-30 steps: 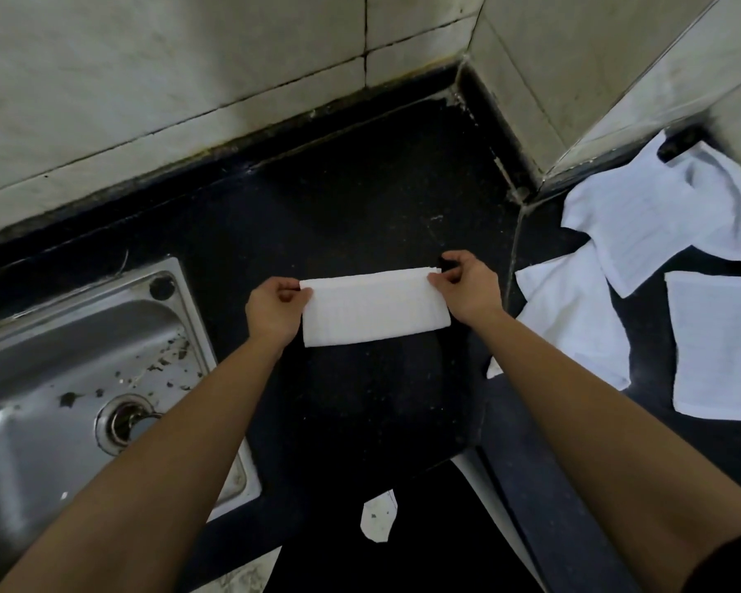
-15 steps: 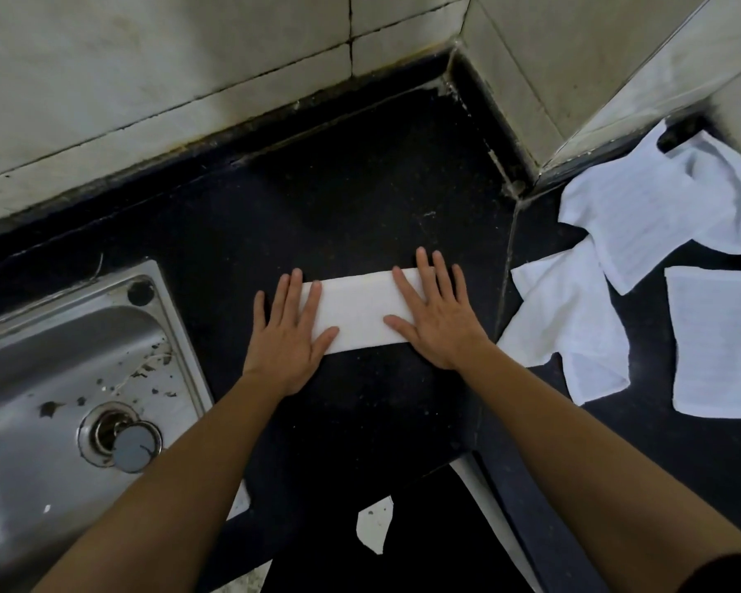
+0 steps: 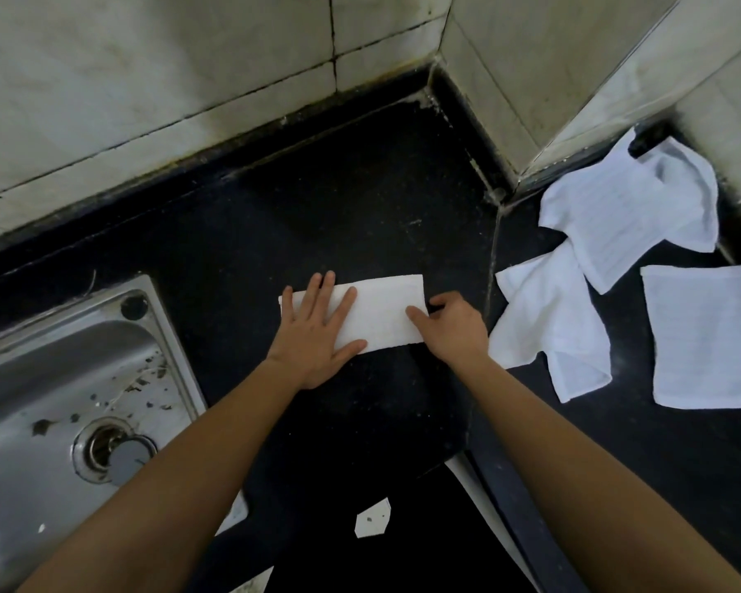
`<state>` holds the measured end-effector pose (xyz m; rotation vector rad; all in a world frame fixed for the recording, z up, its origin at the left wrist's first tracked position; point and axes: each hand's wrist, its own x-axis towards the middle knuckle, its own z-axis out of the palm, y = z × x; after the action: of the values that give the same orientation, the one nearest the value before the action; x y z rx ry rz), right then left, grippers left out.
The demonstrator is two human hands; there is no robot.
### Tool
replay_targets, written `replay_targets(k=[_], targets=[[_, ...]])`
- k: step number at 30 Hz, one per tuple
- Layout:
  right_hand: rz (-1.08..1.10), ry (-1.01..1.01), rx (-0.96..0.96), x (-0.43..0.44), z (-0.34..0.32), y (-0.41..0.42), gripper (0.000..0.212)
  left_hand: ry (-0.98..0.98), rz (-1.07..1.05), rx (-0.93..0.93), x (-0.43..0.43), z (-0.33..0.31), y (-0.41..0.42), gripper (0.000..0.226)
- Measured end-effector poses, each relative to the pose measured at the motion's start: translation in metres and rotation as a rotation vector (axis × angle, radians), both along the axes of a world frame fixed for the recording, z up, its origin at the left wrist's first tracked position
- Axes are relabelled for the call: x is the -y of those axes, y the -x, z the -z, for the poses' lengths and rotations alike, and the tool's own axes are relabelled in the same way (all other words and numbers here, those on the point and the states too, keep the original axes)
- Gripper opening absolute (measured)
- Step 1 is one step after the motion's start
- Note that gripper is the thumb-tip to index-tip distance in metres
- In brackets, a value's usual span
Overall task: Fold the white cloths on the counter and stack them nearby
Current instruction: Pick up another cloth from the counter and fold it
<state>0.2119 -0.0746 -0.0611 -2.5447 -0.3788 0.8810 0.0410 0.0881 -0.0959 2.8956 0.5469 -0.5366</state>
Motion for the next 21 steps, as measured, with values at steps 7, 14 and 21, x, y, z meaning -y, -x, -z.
replay_targets(k=[7, 14, 21], targets=[[0.189, -0.08, -0.233, -0.001, -0.002, -0.01, 0.007, 0.047, -0.038, 0.014, 0.002, 0.006, 0.001, 0.085], [0.345, -0.06, -0.373, -0.003, -0.009, -0.011, 0.023, 0.038, -0.036, 0.03, 0.002, 0.008, 0.001, 0.093], [0.611, -0.255, -0.599, -0.003, -0.014, -0.012, 0.031, 0.035, -0.038, 0.051, 0.001, 0.013, 0.002, 0.093]])
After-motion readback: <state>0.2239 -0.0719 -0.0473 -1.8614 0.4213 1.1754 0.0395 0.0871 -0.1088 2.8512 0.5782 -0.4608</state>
